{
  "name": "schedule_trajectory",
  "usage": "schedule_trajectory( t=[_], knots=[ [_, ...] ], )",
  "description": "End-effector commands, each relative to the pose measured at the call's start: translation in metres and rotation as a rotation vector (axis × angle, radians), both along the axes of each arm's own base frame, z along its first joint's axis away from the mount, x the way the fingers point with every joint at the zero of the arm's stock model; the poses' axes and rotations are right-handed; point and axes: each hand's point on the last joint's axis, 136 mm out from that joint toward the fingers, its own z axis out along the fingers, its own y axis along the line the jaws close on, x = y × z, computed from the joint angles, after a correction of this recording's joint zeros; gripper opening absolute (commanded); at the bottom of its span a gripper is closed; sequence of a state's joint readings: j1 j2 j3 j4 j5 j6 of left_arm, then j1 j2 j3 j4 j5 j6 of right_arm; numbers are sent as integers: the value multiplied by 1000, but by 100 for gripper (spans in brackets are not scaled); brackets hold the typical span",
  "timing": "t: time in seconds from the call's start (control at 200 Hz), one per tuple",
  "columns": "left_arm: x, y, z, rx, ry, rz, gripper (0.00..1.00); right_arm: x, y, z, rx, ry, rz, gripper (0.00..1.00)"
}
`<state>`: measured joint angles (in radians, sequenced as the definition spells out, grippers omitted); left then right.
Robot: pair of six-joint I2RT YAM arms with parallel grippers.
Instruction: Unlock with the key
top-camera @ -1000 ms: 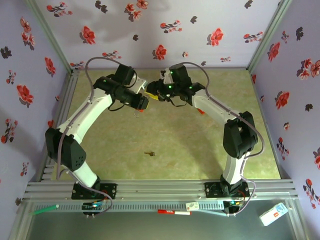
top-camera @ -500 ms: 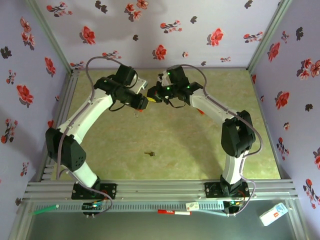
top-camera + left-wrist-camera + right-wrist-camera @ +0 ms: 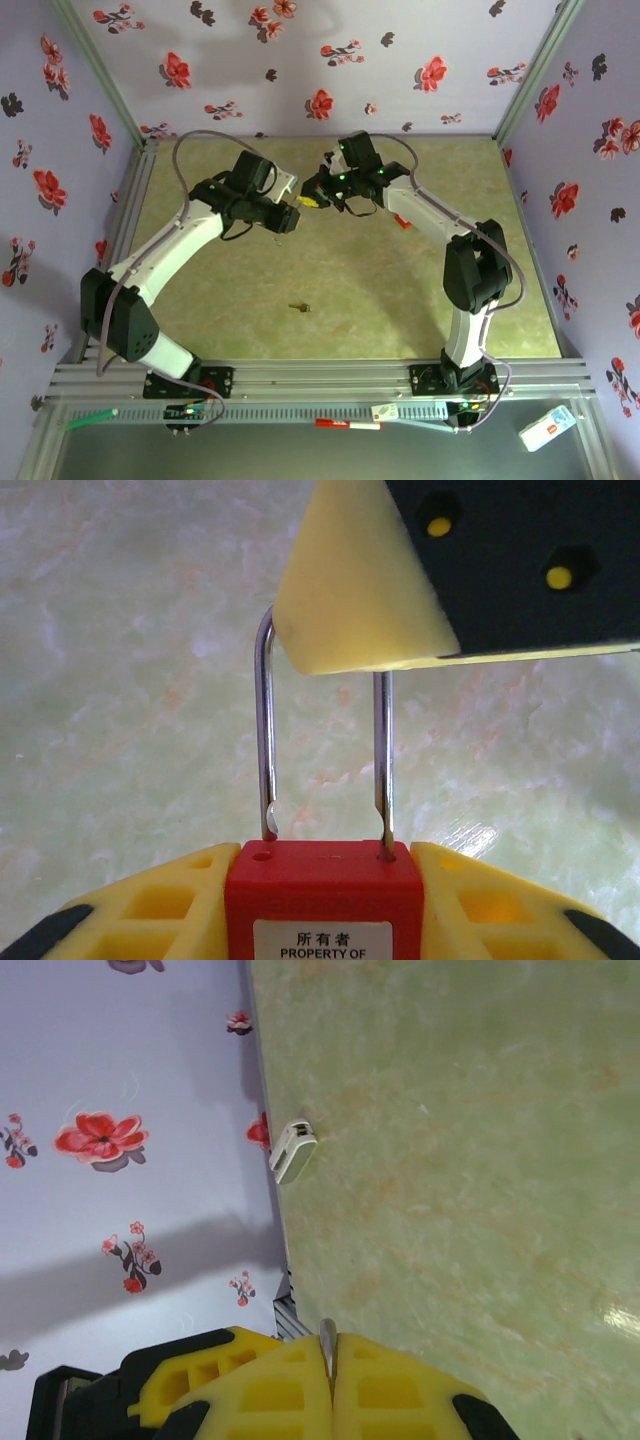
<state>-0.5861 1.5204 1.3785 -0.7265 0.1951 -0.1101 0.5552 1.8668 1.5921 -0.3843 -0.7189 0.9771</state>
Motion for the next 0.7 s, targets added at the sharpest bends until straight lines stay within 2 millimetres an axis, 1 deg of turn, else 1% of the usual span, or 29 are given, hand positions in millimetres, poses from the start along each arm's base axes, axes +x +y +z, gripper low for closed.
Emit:
schedule_trajectory(
  t=[0.0,0.08,0.1,0.145,0.165,0.21,0.255,0.35,0.43,0.45,0.49,0.565,0.695],
  knots=[
    [-54,2,-22,38,158,-63,0,48,-17,10,16,-99,-140,0],
    [-53,4,-21,35,147,-48,0,47,-14,10,22,-94,-131,0],
    [-52,4,-21,34,145,-46,0,47,-14,10,23,-93,-130,7],
    [-52,4,-21,37,145,-46,0,46,-15,8,17,-91,-130,28],
    [-51,4,-22,38,146,-46,0,46,-17,7,11,-90,-134,36],
    [-51,4,-23,42,148,-49,0,47,-23,4,-10,-91,-147,46],
    [-51,4,-25,46,152,-52,0,48,-30,0,-38,-88,-159,53],
    [-50,5,-28,50,160,-53,0,49,-49,-9,-110,-82,-191,62],
    [-48,7,-32,51,170,-44,0,50,-65,-16,-163,-79,-214,68],
    [-47,7,-33,49,175,-40,0,49,-68,-17,-172,-80,-217,74],
    [-45,7,-36,52,182,-32,0,49,-75,-20,-190,-82,-225,77],
    [-44,9,-46,69,207,-17,0,47,-86,-25,-227,-89,-237,81],
    [-40,17,-72,131,254,28,0,43,-97,-26,-271,-122,-240,86]
  ],
)
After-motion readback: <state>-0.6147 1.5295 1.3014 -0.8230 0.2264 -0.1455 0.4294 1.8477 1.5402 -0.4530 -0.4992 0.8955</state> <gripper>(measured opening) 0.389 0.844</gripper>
